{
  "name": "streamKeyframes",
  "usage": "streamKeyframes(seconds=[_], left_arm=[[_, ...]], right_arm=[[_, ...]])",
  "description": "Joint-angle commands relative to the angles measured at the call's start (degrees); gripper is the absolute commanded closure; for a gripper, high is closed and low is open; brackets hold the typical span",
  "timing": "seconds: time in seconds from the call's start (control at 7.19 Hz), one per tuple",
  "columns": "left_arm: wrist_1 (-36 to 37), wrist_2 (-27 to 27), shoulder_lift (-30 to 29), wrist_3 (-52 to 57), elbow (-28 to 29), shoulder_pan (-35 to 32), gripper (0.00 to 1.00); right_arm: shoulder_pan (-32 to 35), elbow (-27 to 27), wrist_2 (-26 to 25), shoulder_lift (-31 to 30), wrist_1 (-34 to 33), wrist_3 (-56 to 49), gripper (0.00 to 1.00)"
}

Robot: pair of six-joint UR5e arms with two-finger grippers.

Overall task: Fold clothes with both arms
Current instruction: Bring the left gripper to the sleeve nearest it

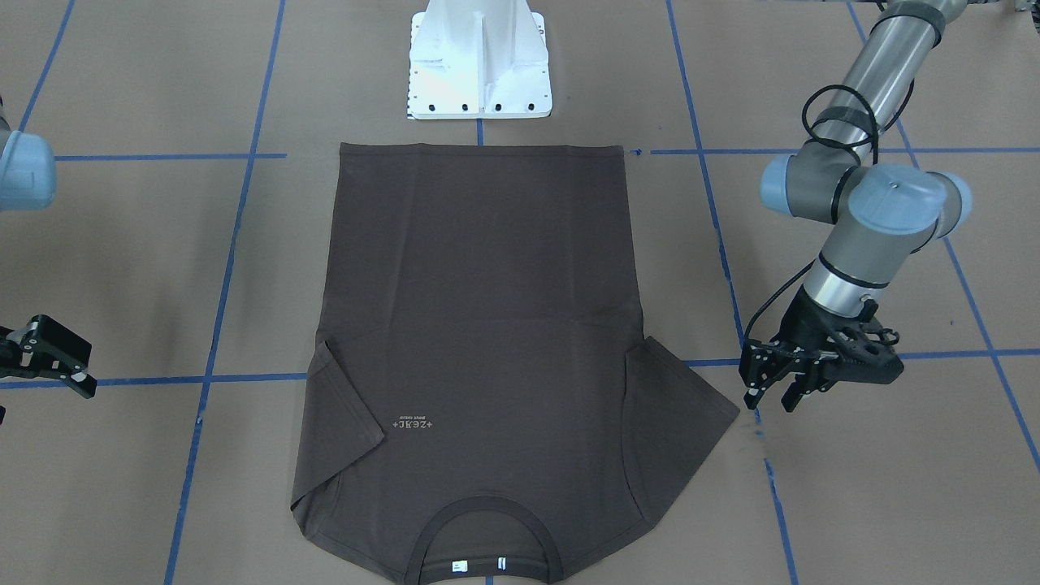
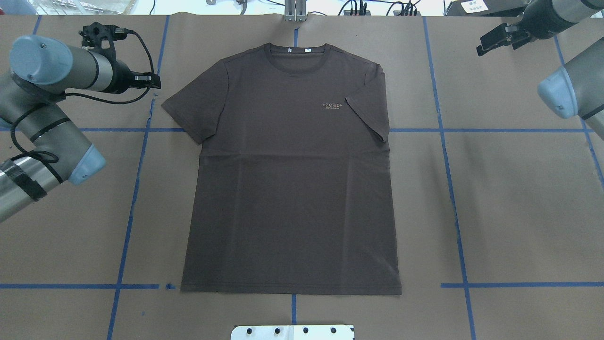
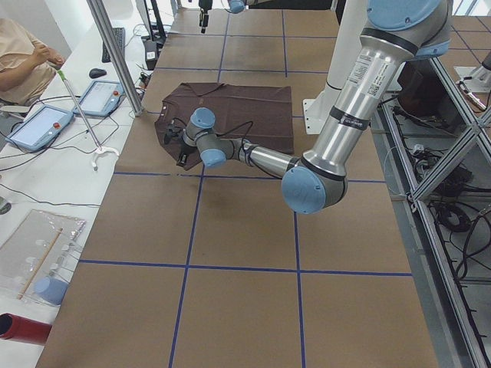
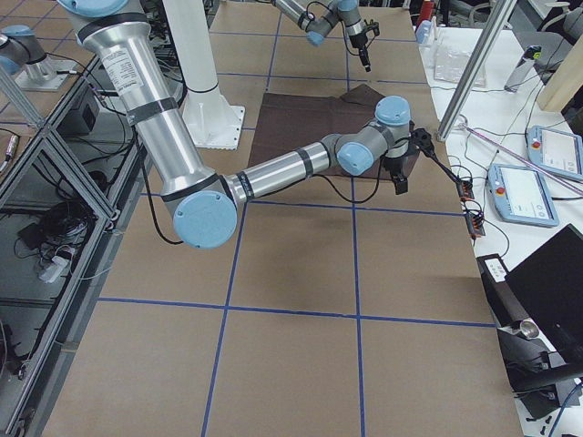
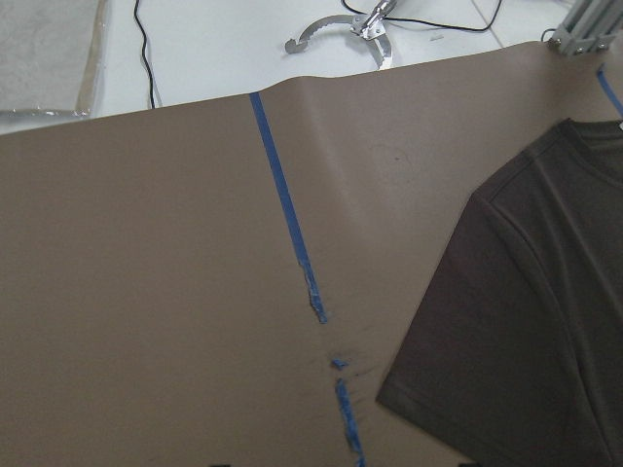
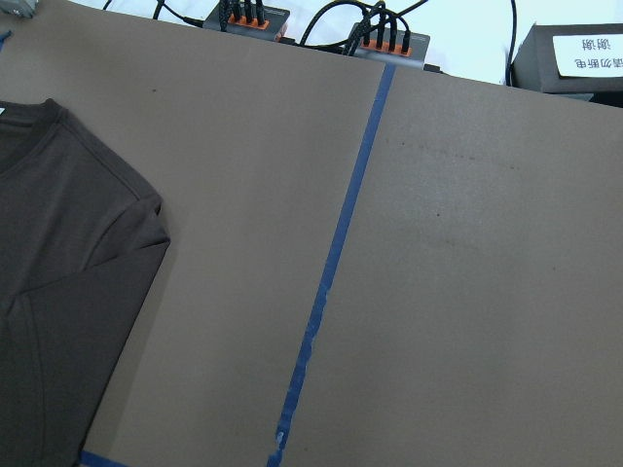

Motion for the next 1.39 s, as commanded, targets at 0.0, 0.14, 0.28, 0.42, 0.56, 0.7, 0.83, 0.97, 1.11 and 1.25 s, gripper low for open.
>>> streamKeyframes(seconds=[0.0,0.14,0.28,0.42,0.56,0.7,0.83,0.97,1.11,1.25], left_arm=[[-1.2,3.6,-1.9,-0.4,3.8,2.4,0.43],[-2.4,3.7,-1.8,-1.7,5.0,2.7,0.48],[-3.1,4.1,-1.9,-3.8,5.8,3.4,0.49],[-3.1,4.6,-1.9,-3.9,5.8,3.6,0.49],[-3.1,4.7,-1.9,-3.9,5.9,3.9,0.49],[-3.1,4.7,-1.9,-3.9,5.9,3.9,0.49],[-3.1,4.7,-1.9,-3.9,5.9,4.1,0.49],[-3.1,4.7,-1.9,-3.9,5.9,4.2,0.49],[-3.1,4.7,-1.9,-3.9,5.9,4.3,0.49],[-3.1,4.7,-1.9,-3.9,5.9,4.4,0.49]], right_arm=[[0.1,0.1,-0.3,-0.5,0.1,-0.1,0.00],[0.1,0.1,-0.4,-0.5,0.1,-0.1,0.00],[0.1,0.1,-0.4,-0.5,0.1,-0.1,0.00],[0.1,0.0,-0.4,-0.5,0.1,-0.1,0.00],[0.1,0.1,-0.4,-0.4,0.1,-0.1,0.00],[0.1,0.1,-0.4,-0.4,0.1,-0.1,0.00],[0.1,0.1,-0.5,-0.4,0.1,-0.1,0.00],[0.1,0.0,-0.6,-0.5,0.0,-0.1,0.00],[0.1,0.0,-0.6,-0.5,0.0,-0.1,0.00],[0.1,0.0,-0.6,-0.5,0.1,-0.1,0.00]])
